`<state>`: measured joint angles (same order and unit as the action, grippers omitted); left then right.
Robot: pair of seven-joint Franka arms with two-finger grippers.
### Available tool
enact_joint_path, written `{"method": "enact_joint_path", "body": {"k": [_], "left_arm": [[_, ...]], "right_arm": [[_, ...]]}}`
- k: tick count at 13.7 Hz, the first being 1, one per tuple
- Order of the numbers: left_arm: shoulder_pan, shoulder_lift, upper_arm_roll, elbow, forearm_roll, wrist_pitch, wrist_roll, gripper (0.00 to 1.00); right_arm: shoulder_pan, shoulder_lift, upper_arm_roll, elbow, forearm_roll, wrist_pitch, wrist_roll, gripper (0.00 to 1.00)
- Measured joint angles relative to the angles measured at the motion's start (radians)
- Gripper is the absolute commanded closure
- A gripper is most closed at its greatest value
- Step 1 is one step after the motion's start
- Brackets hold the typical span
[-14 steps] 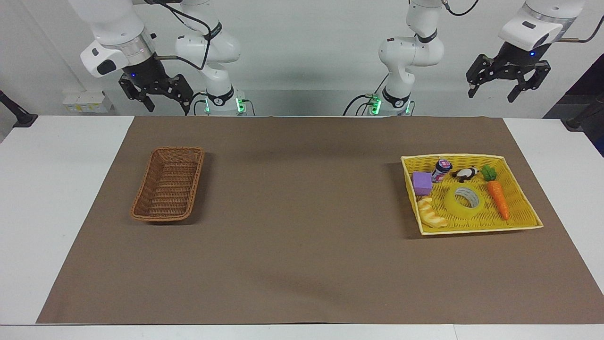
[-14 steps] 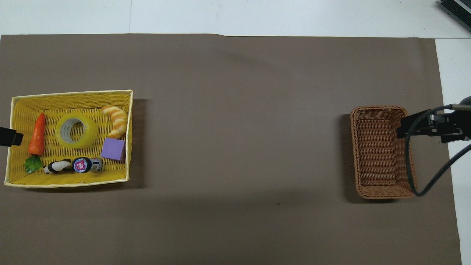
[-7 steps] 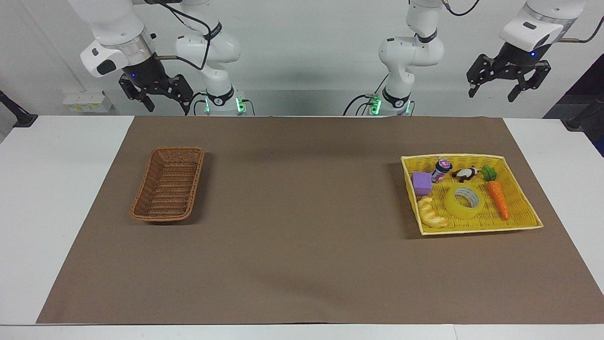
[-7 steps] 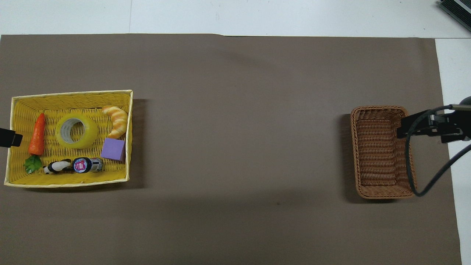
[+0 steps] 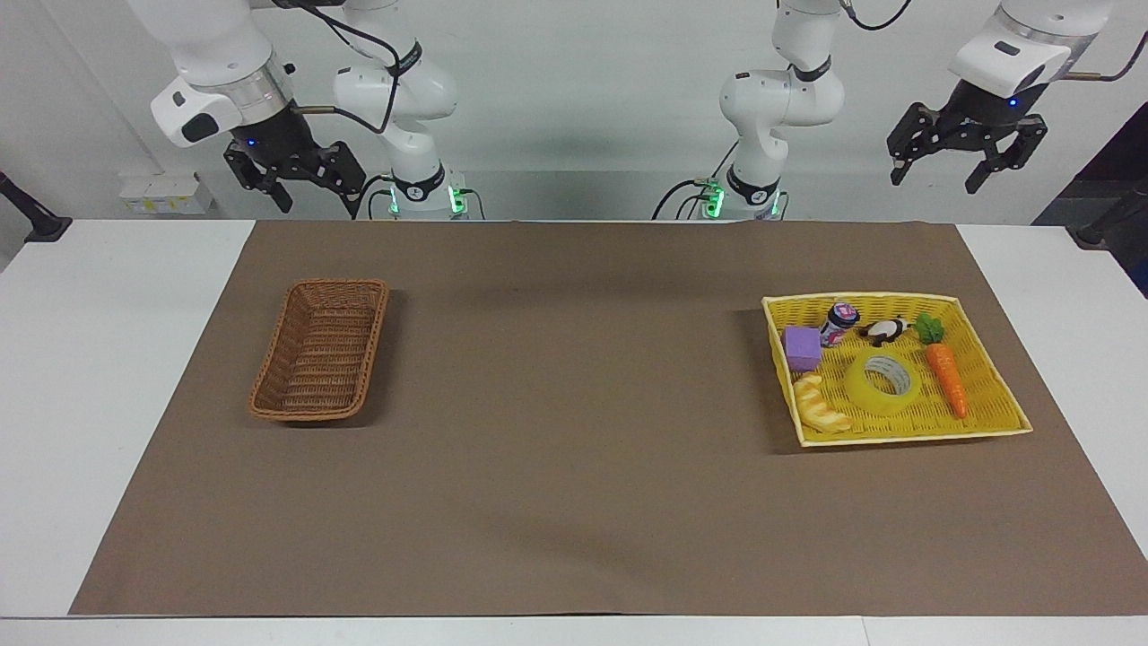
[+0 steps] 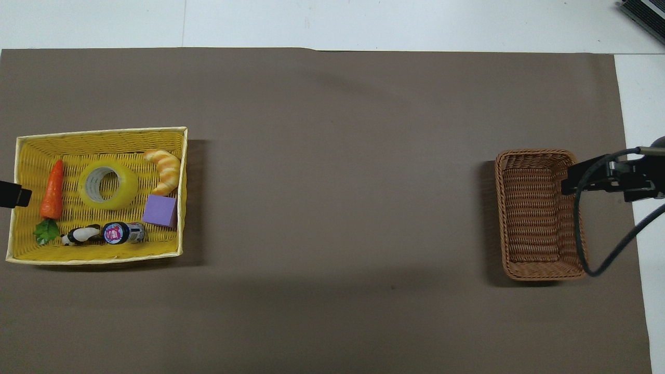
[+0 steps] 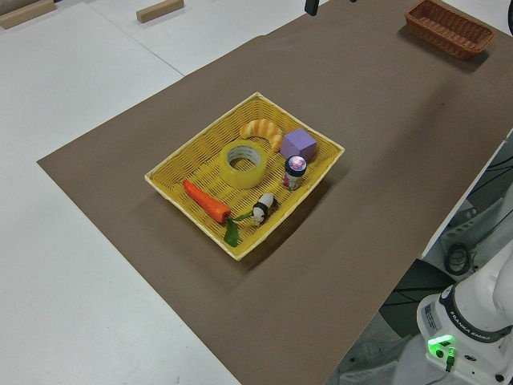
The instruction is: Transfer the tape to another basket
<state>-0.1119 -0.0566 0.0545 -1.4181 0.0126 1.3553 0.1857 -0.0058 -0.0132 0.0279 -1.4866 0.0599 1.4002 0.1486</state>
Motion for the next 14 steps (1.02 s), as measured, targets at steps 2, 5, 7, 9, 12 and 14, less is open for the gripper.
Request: {"method": "enact_joint_path", "body": {"k": [2,5,7,9,12,14], "left_arm": [[0.000,0.000,0.000,0.000,0.000,0.001,0.000,0.00],[0.000,0.001,0.000,-0.002,0.000,0.084,0.000,0.00],[0.002,0.007,0.007,-0.009,0.000,0.205,0.000,0.00],[0.015,0.015,0.014,-0.035,0.000,0.243,0.029,0.00],[0.032,0.020,0.020,-0.092,0.000,0.252,0.130,0.00],[0.050,0.013,0.021,-0.122,0.000,0.240,0.149,0.00]], "right_arm": [[0.000,0.000,0.000,0.000,0.000,0.000,0.000,0.00],[0.000,0.000,0.000,0.000,0.000,0.000,0.000,0.00],[0.000,0.000,0.000,0.000,0.000,0.000,0.000,0.00],[0.000,0.000,0.000,0.000,0.000,0.000,0.000,0.00],[0.000,0.000,0.000,0.000,0.000,0.000,0.000,0.00],[0.000,0.000,0.000,0.000,0.000,0.000,0.000,0.00]]}}
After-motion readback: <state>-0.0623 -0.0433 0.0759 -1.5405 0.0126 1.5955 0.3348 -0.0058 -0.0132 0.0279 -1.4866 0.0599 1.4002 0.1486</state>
